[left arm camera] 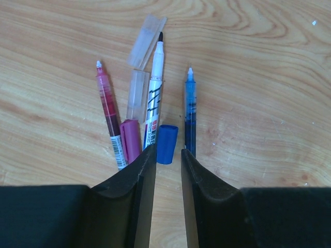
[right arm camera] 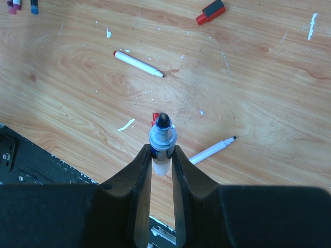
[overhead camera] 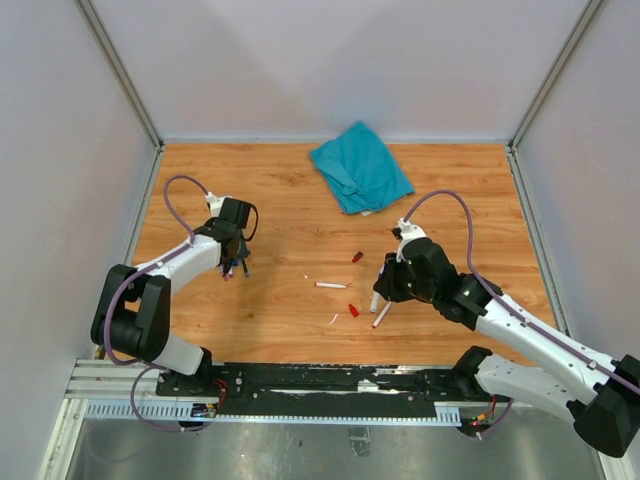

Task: Insert the pens into the pen caps
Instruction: Pick up the pen cap from the center of the board.

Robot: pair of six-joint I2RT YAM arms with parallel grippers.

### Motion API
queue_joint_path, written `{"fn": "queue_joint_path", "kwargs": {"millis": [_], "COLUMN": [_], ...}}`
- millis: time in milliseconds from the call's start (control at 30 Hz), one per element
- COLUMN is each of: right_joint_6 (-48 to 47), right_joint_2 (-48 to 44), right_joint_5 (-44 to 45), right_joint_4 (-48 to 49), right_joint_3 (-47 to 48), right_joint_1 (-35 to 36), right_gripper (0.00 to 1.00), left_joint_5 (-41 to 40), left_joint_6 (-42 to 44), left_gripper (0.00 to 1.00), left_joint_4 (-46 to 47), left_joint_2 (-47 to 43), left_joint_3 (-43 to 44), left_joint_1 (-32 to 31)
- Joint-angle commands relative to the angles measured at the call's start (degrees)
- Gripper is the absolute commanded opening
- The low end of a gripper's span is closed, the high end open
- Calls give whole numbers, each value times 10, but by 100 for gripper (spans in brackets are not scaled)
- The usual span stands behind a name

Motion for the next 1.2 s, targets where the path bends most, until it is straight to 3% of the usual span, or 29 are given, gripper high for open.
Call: {"fn": "queue_joint_path", "kwargs": {"millis": [0, 1167], "right_joint_6": [-5, -3], "right_joint_2": [5, 24], "right_joint_5": [-15, -36], "right_joint_4": [16, 24], "right_joint_3": [0, 7], "right_joint_1": [4, 4], "right_gripper": [1, 1], "left_joint_5": [10, 25], "left_joint_6": [10, 18], "left_gripper": [30, 25], "left_joint_4": [19, 41], "left_joint_2": [16, 75], "left_joint_3": [14, 6], "left_joint_1": [8, 20]}}
